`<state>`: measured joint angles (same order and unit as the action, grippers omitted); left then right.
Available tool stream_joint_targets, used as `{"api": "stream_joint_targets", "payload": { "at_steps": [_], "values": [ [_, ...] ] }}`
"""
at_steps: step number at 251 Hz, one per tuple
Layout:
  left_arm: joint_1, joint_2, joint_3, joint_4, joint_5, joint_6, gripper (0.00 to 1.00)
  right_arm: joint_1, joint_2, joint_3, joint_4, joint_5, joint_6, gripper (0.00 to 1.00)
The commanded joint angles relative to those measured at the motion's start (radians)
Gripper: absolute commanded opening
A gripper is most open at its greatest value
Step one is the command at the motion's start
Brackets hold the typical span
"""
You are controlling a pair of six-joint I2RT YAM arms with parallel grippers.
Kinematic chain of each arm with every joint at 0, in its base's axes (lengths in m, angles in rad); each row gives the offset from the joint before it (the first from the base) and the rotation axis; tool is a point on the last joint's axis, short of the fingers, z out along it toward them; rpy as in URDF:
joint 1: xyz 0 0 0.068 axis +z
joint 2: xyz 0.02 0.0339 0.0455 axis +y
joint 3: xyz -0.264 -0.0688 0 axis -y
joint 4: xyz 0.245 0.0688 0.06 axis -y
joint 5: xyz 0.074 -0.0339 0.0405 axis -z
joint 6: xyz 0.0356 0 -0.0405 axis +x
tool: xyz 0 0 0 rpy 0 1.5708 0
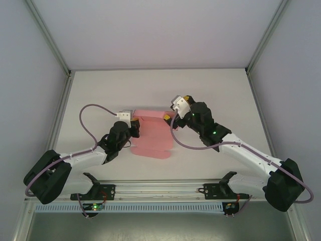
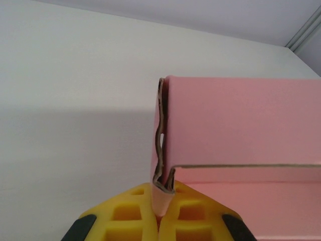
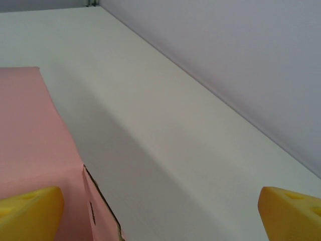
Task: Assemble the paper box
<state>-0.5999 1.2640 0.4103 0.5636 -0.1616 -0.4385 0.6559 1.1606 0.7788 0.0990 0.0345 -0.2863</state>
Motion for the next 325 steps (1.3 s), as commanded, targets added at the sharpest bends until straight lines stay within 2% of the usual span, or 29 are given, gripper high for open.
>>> {"api": "stream_joint_targets", "payload": {
  "at_steps": [1, 62, 103, 148, 187, 232, 259, 325],
  "values": [
    [0.015, 0.001, 0.033, 0.039, 0.025, -0.03, 0.0, -0.007, 0.024, 0.0, 0.037, -0.061, 0.03, 0.98],
    [0.018, 0.044, 0.042, 0.088, 0.089, -0.052, 0.0, -0.001, 0.089, 0.0, 0.149, -0.169, 0.07, 0.98],
    [0.017, 0.082, 0.061, 0.109, 0.139, -0.065, 0.0, 0.002, 0.107, -0.023, 0.254, -0.182, 0.121, 0.98],
    [0.017, 0.097, 0.064, 0.153, 0.176, -0.085, 0.0, 0.007, 0.106, -0.139, 0.554, -0.147, 0.198, 0.98],
    [0.017, 0.1, 0.08, 0.152, 0.205, -0.098, 0.0, 0.043, 0.124, -0.187, 0.691, -0.089, 0.167, 0.98],
    [0.017, 0.127, 0.1, 0.161, 0.221, -0.118, 0.0, 0.115, 0.183, -0.214, 0.814, 0.078, 0.082, 0.98],
    [0.017, 0.132, 0.102, 0.163, 0.218, -0.129, 0.0, 0.126, 0.2, -0.234, 0.906, 0.095, 0.095, 0.98],
    [0.017, 0.088, 0.097, 0.089, 0.108, -0.13, 0.0, 0.126, 0.158, -0.204, 0.736, 0.25, 0.171, 0.98]
  ]
}}
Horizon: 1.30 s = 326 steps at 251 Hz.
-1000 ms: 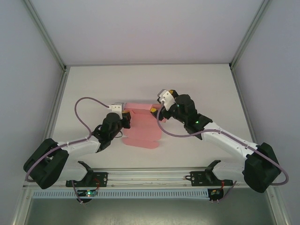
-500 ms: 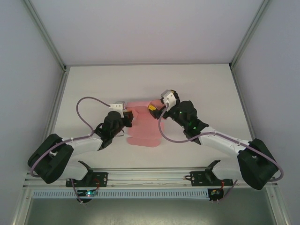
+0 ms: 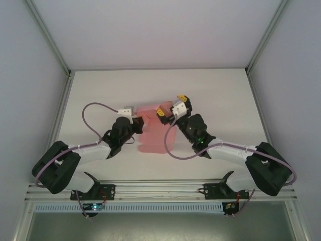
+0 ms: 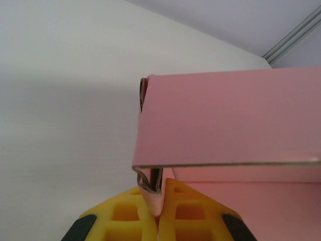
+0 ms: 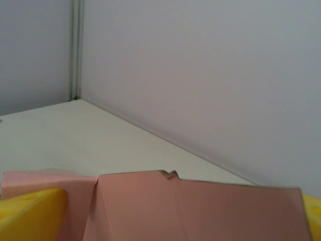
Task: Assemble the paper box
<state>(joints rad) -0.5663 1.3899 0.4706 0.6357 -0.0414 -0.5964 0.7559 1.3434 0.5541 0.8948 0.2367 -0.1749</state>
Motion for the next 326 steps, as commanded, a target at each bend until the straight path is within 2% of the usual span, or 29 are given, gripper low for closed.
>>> {"api": "stream_joint_targets", "payload": {
  "at_steps": [1, 38, 88, 128, 235, 326],
  "values": [
    [-0.017, -0.039, 0.037, 0.015, -0.015, 0.029, 0.0, 0.026, -0.026, 0.02, -0.06, 0.047, 0.06, 0.98],
    [-0.012, -0.063, 0.046, -0.047, -0.087, 0.041, 0.0, 0.031, -0.096, -0.031, -0.082, 0.071, 0.115, 0.98],
    [-0.003, -0.088, 0.049, -0.062, -0.106, 0.043, 0.0, 0.029, -0.217, -0.012, -0.284, 0.13, 0.192, 0.98],
    [-0.002, -0.083, 0.054, -0.067, -0.128, 0.033, 0.0, 0.026, -0.3, -0.039, -0.321, 0.119, 0.164, 0.98],
    [-0.001, -0.071, 0.097, -0.112, -0.157, 0.041, 0.0, -0.039, -0.466, -0.11, -0.495, 0.087, 0.215, 0.98],
    [0.001, -0.074, 0.107, -0.129, -0.148, 0.056, 0.0, -0.139, -0.462, -0.095, -0.665, 0.065, 0.306, 0.98]
  ]
}}
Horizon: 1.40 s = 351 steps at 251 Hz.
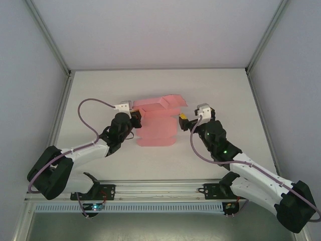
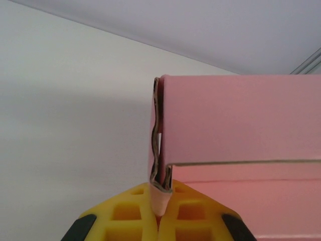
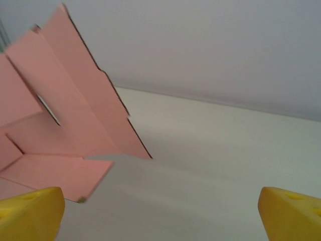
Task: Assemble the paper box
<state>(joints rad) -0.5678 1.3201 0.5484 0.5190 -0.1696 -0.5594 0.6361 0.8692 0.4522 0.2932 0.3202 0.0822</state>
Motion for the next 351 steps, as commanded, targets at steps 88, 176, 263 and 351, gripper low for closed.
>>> {"api": "stream_joint_targets", "payload": {
  "at_steps": [88, 176, 263, 351],
  "values": [
    [0.002, -0.014, 0.015, 0.01, 0.052, 0.036, 0.0, -0.064, 0.102, 0.033, -0.044, -0.073, 0.081, 0.98],
    [0.002, -0.017, 0.007, 0.013, 0.07, 0.045, 0.0, -0.077, 0.118, 0.018, 0.061, -0.052, 0.041, 0.98],
    [0.002, 0.011, 0.019, 0.029, 0.109, 0.038, 0.0, -0.086, 0.163, 0.029, 0.153, -0.306, -0.032, 0.98],
    [0.002, 0.02, 0.019, 0.062, 0.147, 0.014, 0.0, -0.084, 0.292, 0.037, 0.242, -0.352, 0.029, 0.98]
  ]
}}
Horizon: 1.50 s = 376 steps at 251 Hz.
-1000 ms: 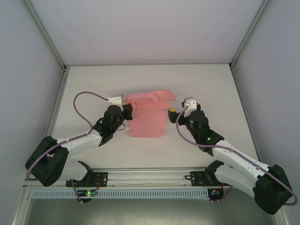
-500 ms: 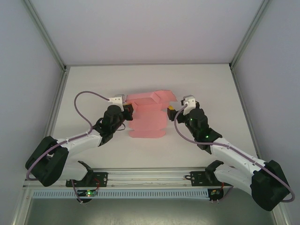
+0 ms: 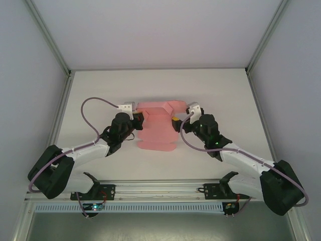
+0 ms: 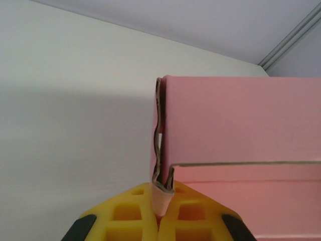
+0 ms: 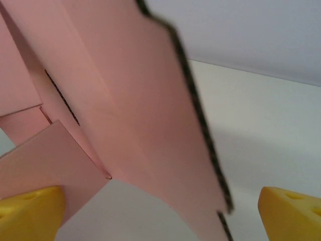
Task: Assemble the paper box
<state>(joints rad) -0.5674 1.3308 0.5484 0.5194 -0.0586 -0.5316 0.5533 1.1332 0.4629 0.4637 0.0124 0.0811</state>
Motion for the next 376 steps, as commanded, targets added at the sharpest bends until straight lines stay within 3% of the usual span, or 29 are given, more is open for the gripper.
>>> {"api": "stream_joint_targets", "payload": {
  "at_steps": [1, 105, 168, 233, 316, 376],
  "values": [
    [0.001, 0.011, 0.021, 0.062, 0.036, -0.014, 0.0, -0.001, 0.029, 0.027, 0.072, -0.044, 0.03, 0.98],
    [0.001, 0.032, 0.019, 0.096, 0.069, -0.03, 0.0, 0.028, 0.153, 0.081, 0.088, 0.043, 0.045, 0.98],
    [0.001, 0.025, 0.017, 0.065, 0.004, -0.05, 0.0, 0.085, 0.171, 0.103, -0.014, 0.259, -0.003, 0.98],
    [0.001, 0.022, 0.008, 0.055, -0.031, -0.054, 0.0, 0.077, -0.035, 0.063, -0.063, 0.193, 0.001, 0.98],
    [0.001, 0.012, -0.005, 0.062, -0.016, -0.034, 0.0, 0.045, -0.437, 0.041, -0.333, 0.17, -0.026, 0.98],
    [0.002, -0.001, -0.008, 0.057, 0.021, -0.012, 0.0, -0.078, -0.476, 0.066, -0.42, 0.196, -0.005, 0.98]
  ]
}}
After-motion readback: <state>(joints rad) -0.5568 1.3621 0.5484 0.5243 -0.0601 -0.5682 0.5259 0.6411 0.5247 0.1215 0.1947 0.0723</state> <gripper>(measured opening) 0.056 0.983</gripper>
